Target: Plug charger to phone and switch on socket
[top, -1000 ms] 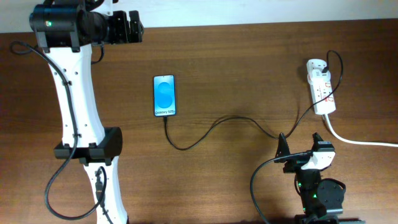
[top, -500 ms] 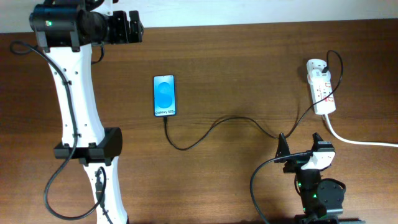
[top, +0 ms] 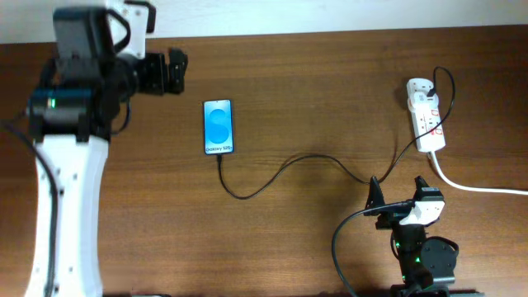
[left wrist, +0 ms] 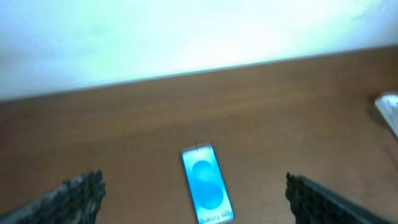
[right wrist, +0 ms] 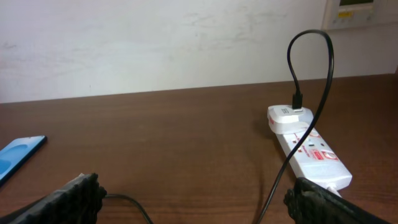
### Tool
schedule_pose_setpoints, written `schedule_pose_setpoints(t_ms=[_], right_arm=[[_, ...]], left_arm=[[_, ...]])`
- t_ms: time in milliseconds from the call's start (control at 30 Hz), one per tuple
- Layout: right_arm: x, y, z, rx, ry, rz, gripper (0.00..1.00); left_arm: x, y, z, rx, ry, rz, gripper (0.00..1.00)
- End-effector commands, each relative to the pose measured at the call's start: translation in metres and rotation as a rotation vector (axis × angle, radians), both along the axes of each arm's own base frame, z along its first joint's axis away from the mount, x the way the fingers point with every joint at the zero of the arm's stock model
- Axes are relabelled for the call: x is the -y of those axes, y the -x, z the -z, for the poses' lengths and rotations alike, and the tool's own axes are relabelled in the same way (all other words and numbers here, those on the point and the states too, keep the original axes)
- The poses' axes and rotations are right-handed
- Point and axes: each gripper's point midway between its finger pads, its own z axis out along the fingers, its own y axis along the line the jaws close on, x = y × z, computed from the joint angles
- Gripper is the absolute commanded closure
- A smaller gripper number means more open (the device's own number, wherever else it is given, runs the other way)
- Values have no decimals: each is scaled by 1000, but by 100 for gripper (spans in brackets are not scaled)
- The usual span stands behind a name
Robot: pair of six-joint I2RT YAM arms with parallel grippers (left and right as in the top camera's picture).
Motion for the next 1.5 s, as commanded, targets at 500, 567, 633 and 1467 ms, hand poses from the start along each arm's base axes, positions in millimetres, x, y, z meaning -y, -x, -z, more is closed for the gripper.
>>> schedule_pose_setpoints(t_ms=[500,567,633,1467], right_arm=[[3,0,2,-3,0,16,2],[3,0,2,-3,0,16,2],[3,0,2,-3,0,16,2],[3,0,2,-3,0,16,2]], left_arm=[[-36,144,104,660,-146,-131,1],[-36,154,116,687,-183,-121,0],[-39,159,122,704,-193,-135,1],[-43,179,199,574,-201,-133,1]])
